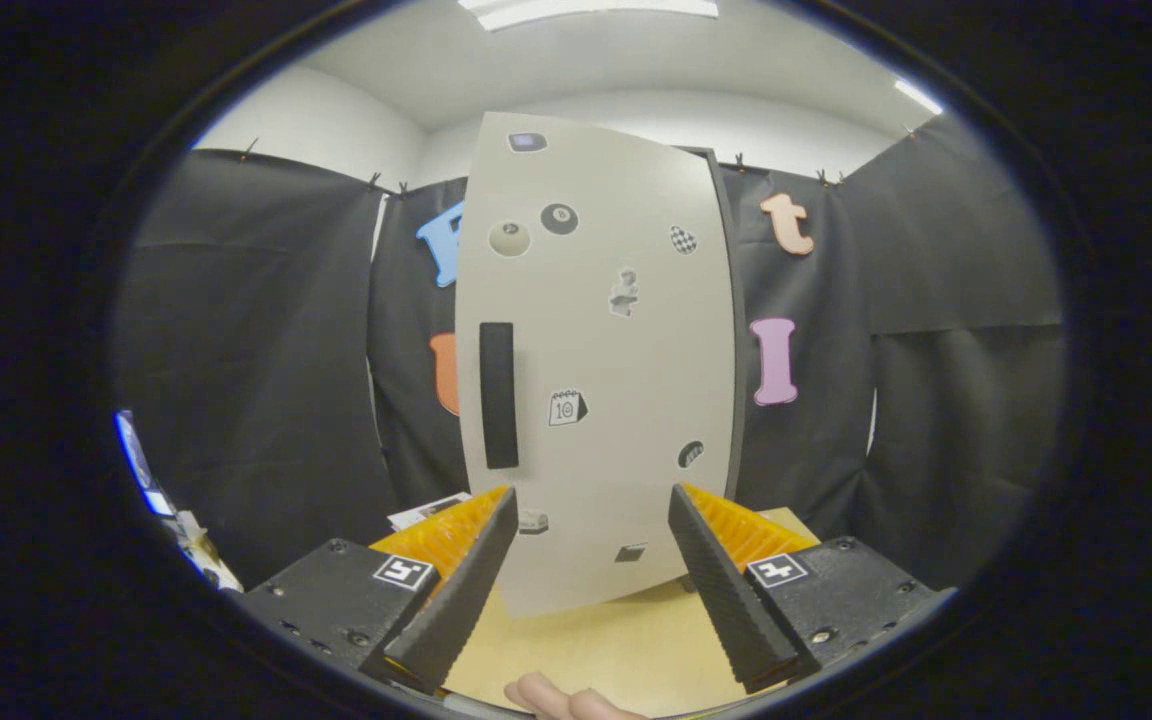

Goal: Open the shoe cabinet door, grab the shoes and put them into the shoe cabinet, then close the shoe cabinet door.

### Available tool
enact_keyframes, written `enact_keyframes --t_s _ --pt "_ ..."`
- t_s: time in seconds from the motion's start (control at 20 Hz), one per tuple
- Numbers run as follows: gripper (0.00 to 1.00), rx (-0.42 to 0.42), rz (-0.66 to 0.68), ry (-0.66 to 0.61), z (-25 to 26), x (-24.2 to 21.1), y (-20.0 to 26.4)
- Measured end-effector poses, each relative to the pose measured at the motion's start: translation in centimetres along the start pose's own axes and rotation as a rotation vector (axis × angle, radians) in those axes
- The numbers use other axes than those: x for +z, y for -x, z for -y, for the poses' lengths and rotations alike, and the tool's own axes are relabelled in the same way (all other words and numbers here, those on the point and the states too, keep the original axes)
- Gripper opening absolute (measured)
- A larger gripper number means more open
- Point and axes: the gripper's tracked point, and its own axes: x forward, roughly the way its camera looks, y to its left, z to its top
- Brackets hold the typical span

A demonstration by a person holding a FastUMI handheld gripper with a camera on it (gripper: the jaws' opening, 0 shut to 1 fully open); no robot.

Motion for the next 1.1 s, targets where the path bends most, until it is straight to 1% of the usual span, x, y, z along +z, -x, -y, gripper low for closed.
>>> enact_keyframes --t_s 0.2,0.3,0.6,0.75,1.1 --pt "0.99 -0.004 0.018 0.031 0.7 -0.1 2.7" --pt "0.99 -0.023 0.027 0.052 1.7 -0.2 4.1" --pt "0.99 -0.087 0.037 0.024 4.7 -0.6 7.4" --pt "0.99 -0.085 0.041 0.033 5.1 -0.9 8.6" --pt "0.99 -0.097 0.085 0.014 7.4 -0.5 11.0"
